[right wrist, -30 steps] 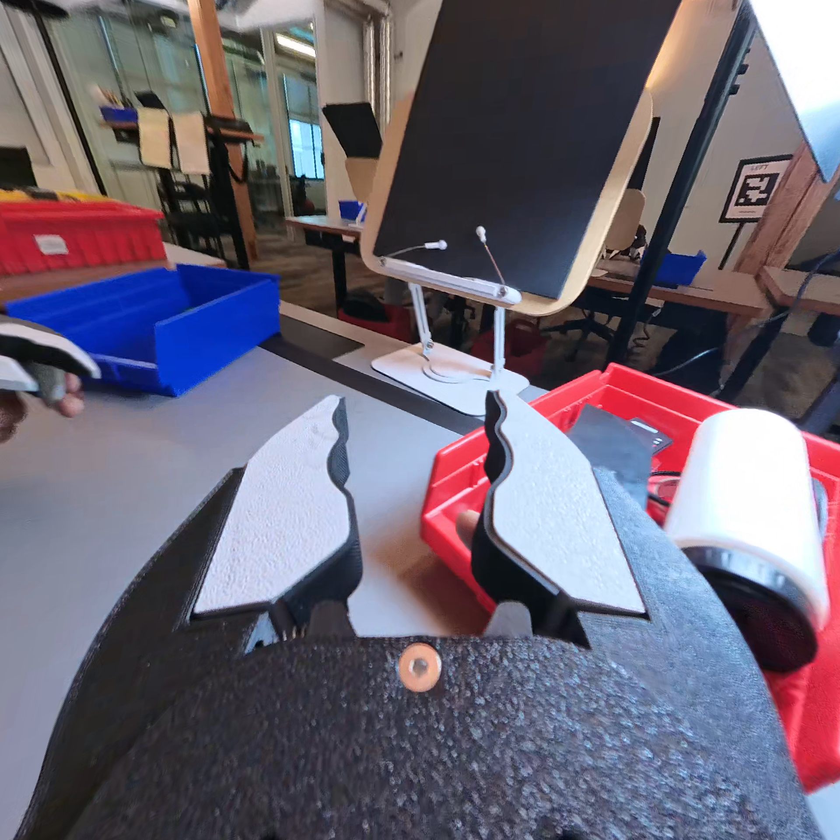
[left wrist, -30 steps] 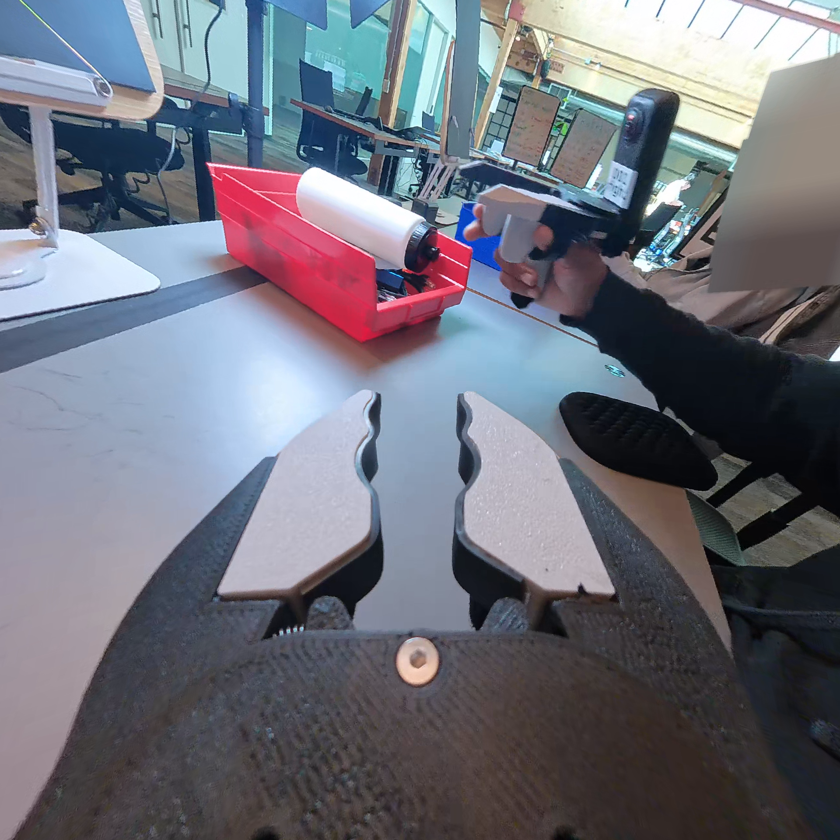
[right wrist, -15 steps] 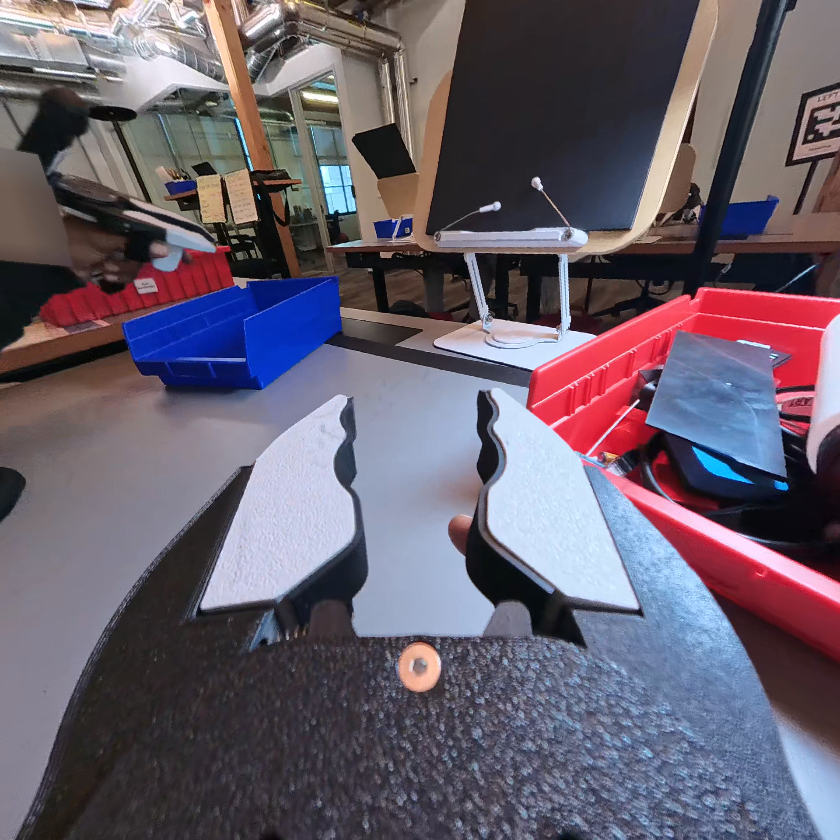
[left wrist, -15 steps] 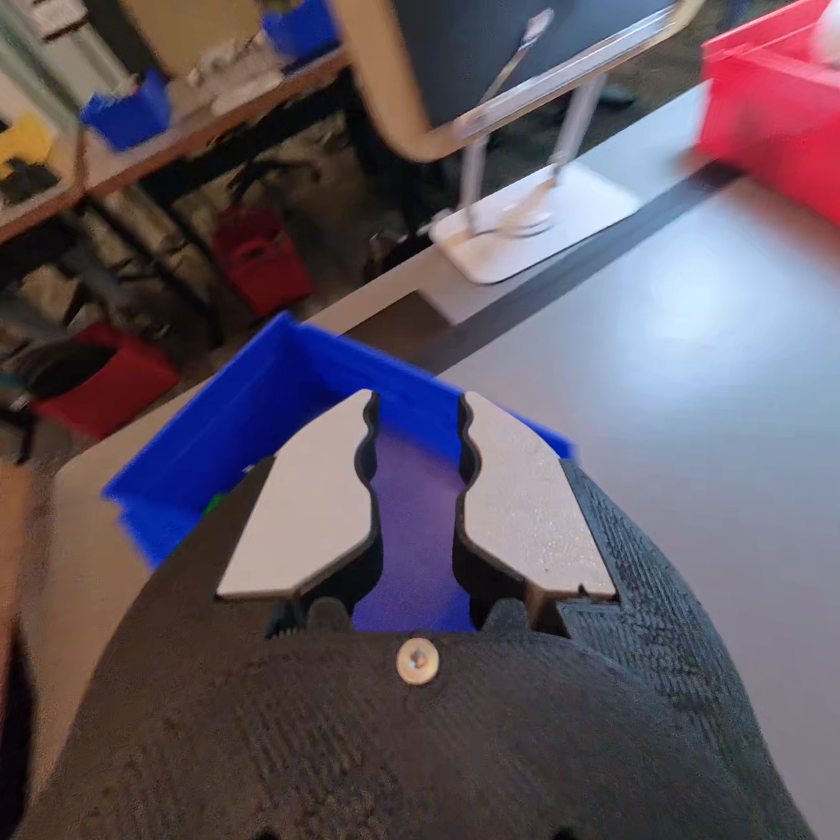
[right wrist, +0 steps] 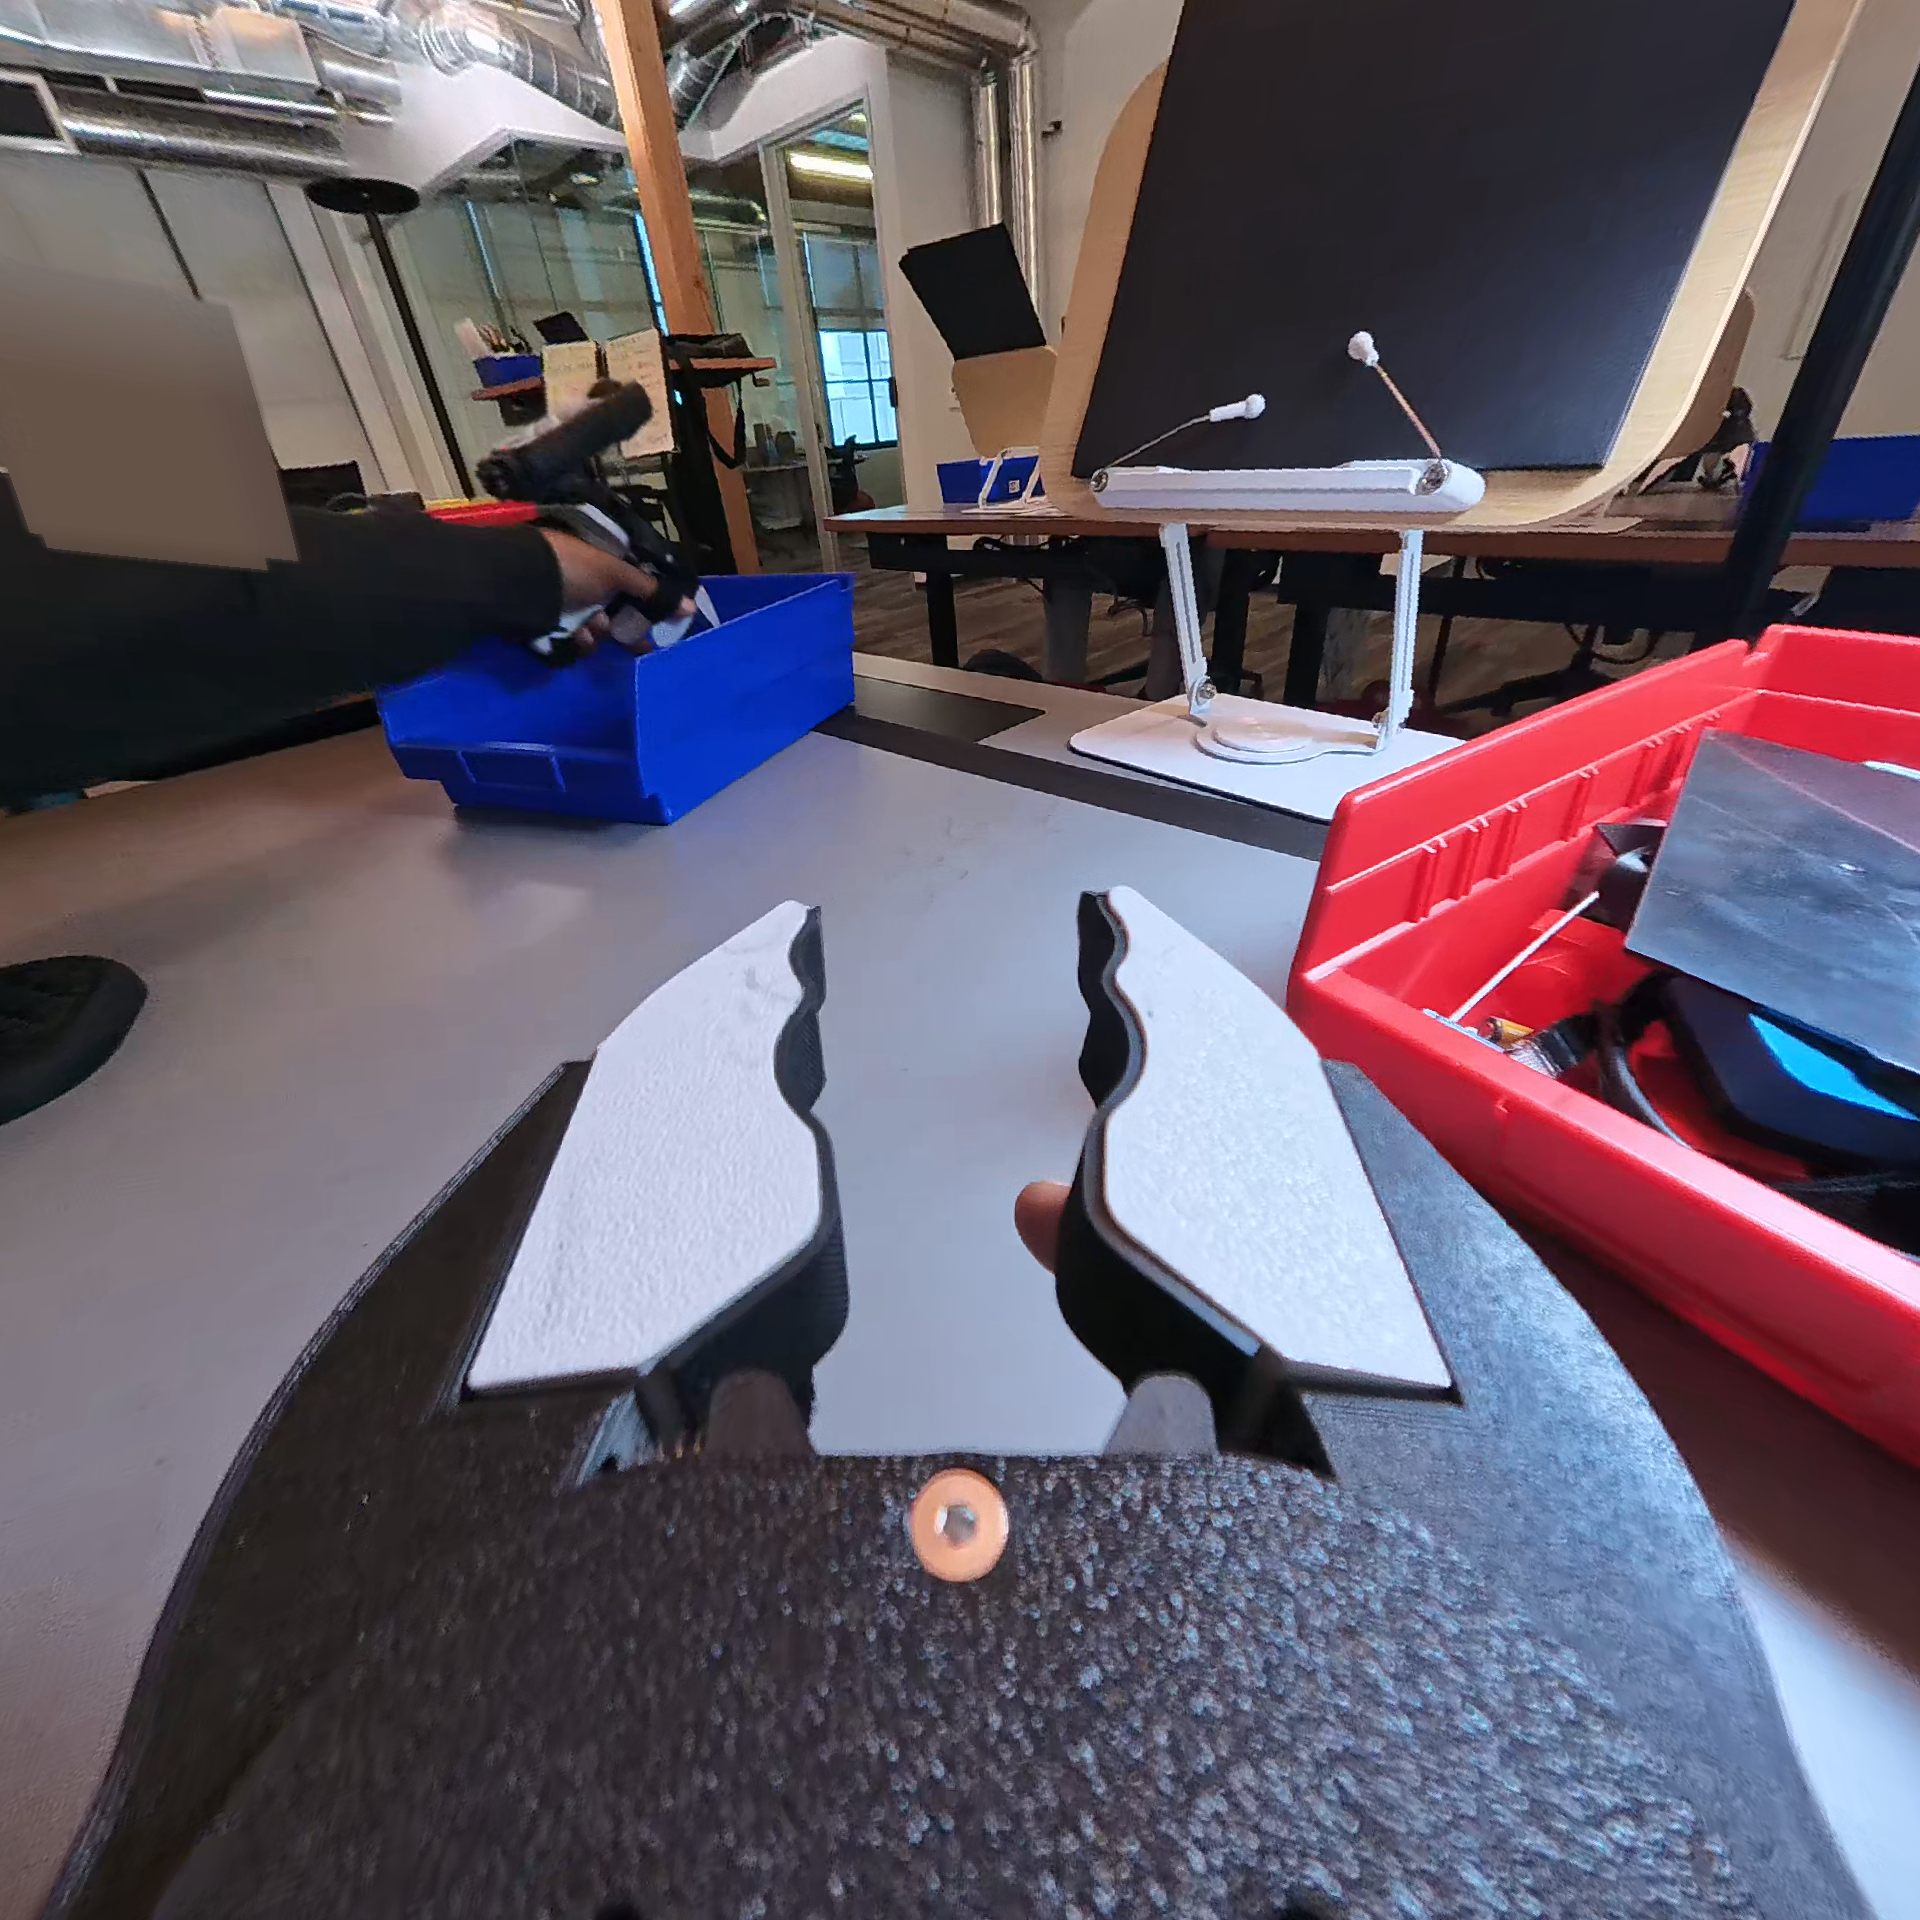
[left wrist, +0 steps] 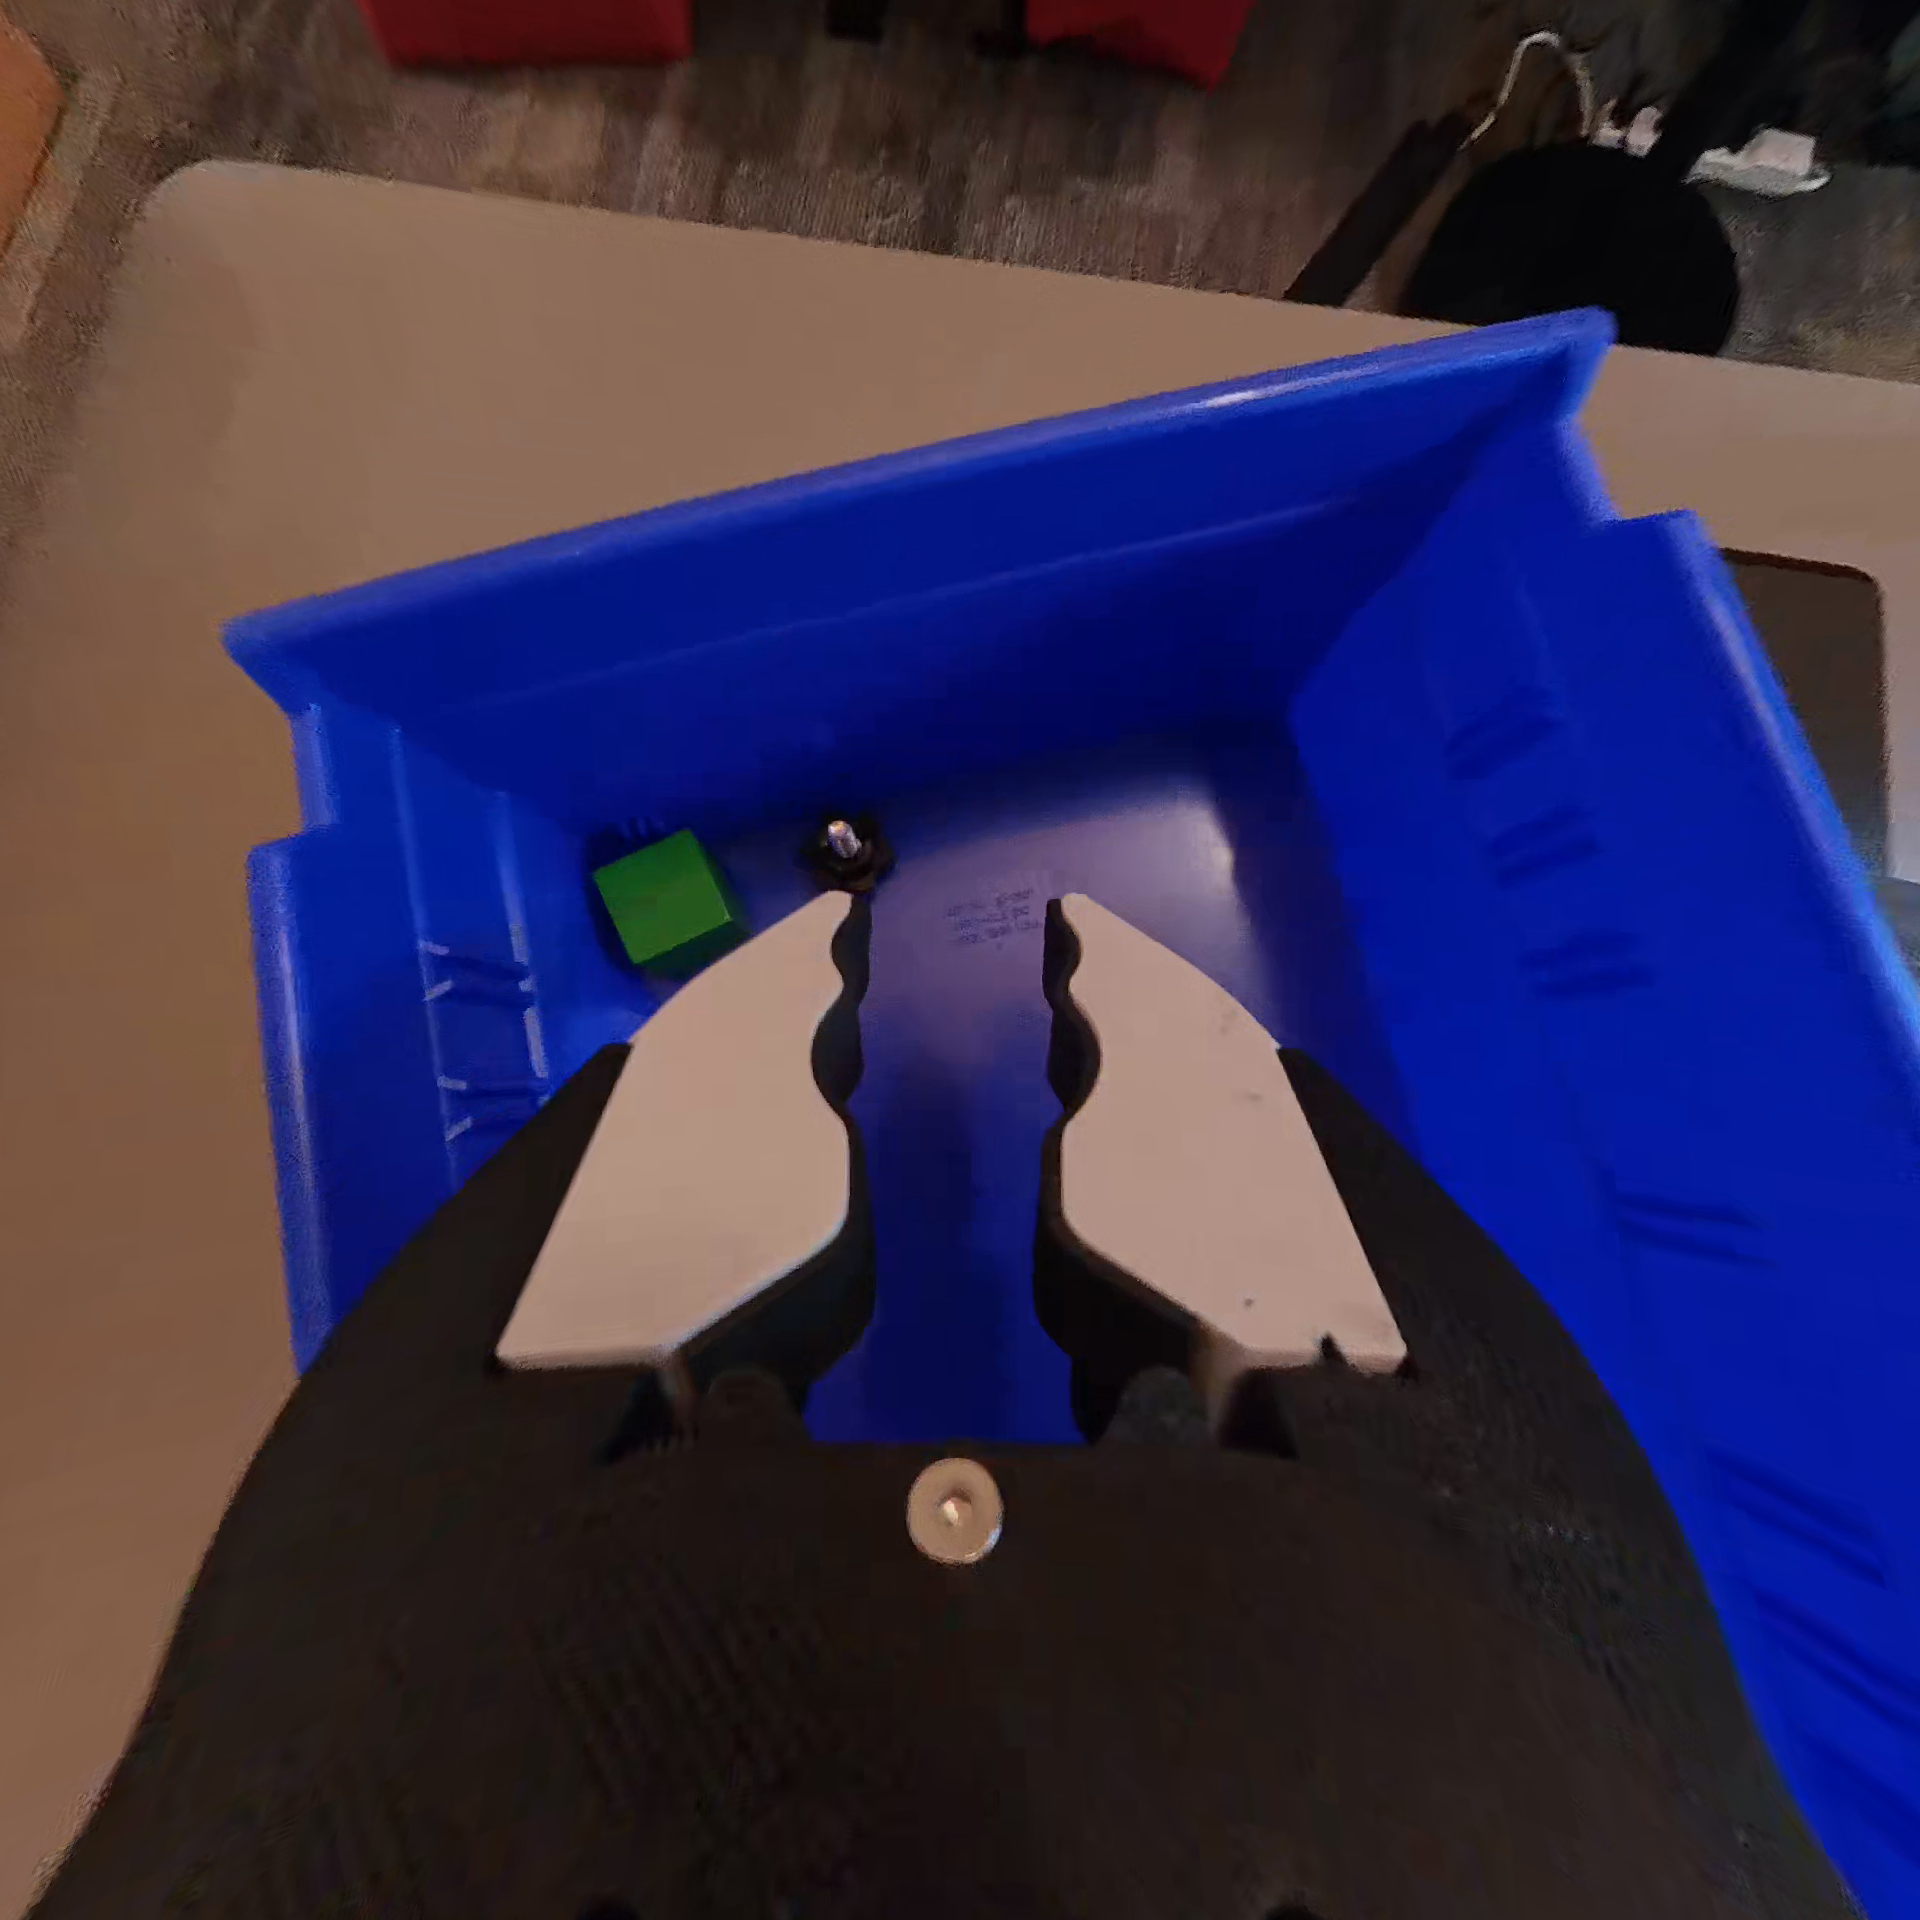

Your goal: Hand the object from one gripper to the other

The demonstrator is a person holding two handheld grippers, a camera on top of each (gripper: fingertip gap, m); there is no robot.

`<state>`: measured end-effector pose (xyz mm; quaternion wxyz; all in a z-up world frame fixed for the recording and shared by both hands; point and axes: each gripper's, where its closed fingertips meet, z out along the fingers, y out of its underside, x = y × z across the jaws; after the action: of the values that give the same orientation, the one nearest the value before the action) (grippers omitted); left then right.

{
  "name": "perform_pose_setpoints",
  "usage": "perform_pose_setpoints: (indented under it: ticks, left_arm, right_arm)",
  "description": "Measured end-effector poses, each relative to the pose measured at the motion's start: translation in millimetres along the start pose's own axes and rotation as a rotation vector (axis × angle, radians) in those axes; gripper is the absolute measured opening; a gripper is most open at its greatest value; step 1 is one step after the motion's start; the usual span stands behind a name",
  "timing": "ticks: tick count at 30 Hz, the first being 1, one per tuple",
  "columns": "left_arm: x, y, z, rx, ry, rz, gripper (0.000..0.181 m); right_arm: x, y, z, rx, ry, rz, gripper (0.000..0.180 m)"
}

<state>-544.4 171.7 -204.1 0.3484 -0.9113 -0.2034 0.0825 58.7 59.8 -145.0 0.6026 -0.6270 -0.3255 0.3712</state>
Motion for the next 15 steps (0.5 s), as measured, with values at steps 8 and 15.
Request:
perform_pose_setpoints:
  ticks: [8, 15]
  left_arm:
    - [-10.0, 7.2, 37.3, -0.034, -0.061, -0.078, 0.032]
    - [-23.3, 14.0, 58.0, -0.050, -0.121, -0.055, 0.018]
  right_arm:
    - [-4.2, -5.6, -5.3, 0.038, -0.038, 0.004, 0.043]
    - [-5.6, -1.5, -6.5, 0.029, -0.052, 0.000, 0.042]
